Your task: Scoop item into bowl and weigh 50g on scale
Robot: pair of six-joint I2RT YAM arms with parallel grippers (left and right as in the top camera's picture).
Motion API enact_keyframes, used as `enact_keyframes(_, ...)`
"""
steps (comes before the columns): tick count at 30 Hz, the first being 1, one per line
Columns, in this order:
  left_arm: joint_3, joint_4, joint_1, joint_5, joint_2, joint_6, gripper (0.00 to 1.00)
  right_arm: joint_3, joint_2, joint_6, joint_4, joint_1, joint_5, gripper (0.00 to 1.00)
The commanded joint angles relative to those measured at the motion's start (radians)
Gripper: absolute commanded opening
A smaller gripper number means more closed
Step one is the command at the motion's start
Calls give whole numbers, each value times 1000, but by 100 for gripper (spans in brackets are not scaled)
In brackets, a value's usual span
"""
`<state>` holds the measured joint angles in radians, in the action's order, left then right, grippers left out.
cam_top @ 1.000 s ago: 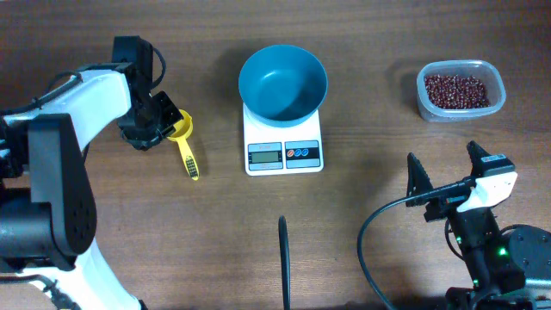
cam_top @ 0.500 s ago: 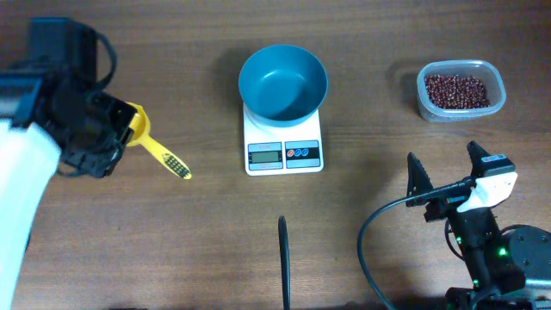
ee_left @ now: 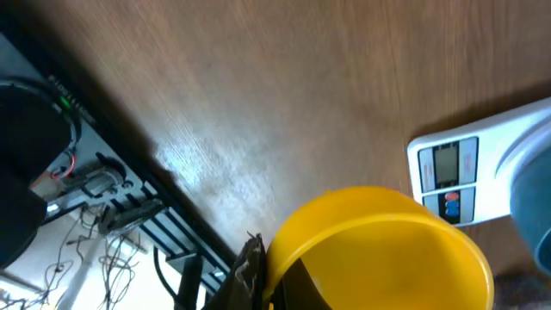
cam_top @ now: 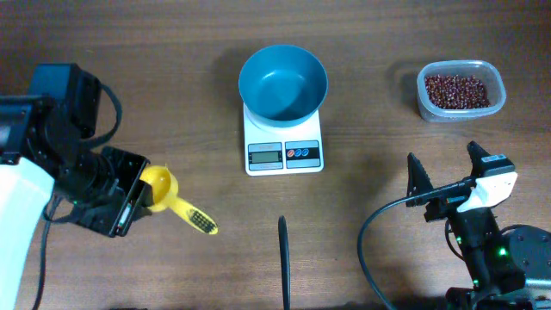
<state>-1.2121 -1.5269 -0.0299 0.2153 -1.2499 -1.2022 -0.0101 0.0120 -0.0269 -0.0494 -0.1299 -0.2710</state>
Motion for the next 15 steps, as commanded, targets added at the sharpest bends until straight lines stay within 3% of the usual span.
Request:
enact_keyframes(1,4,22,0,27,-7,31,0,5,-6,5,-6,5,-6,99)
enact_keyframes(7,4,234,0,18,-119,-23,0,5,-6,10,-5,5,-15,98)
enact_keyframes(10,4,295,-3,78,-211,-66,0,5,-6,281,-2,5,-124,99)
enact_keyframes(11,3,304,-3,122,-240,-66,0,5,-6,431,1,5,-187,99)
enact_keyframes(14,3,304,-3,189,-285,-66,0,5,-6,891,-3,5,-593,99)
enact_keyframes(15,3,304,-3,189,-285,-66,0,5,-6,916,-8,5,-682,99)
